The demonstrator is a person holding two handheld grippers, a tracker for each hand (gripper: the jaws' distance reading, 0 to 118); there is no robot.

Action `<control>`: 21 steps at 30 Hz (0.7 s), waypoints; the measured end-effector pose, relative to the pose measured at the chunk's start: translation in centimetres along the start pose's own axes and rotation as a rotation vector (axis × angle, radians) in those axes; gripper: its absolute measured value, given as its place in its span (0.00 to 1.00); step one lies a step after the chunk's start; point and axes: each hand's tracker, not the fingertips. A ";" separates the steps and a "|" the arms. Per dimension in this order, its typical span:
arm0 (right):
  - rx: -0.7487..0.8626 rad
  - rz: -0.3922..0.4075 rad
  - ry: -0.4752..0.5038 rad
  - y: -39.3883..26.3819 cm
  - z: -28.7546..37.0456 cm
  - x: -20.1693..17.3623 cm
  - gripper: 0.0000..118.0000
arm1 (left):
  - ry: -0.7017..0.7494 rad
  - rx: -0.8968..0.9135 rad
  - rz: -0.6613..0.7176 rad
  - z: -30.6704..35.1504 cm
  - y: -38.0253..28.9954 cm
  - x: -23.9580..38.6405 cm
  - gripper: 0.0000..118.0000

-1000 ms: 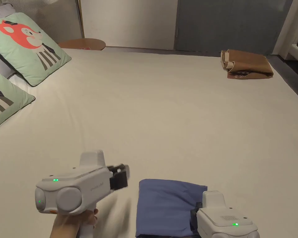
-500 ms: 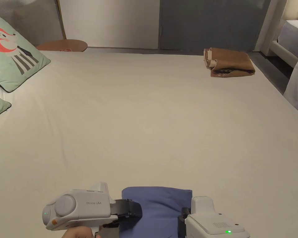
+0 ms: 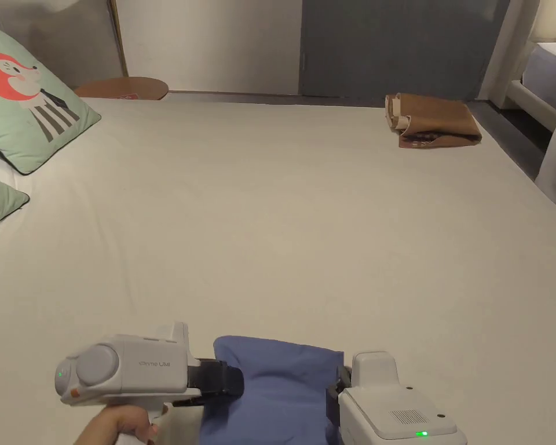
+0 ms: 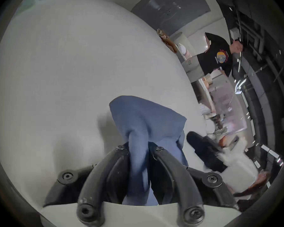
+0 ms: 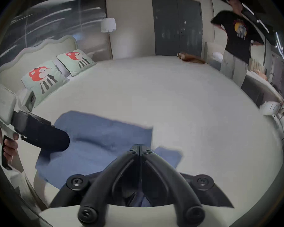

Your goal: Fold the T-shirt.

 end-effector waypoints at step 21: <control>0.282 0.062 0.177 10.9 -1.5 -15.9 0.00 | 0.652 0.049 -0.057 23.2 8.6 -26.6 0.10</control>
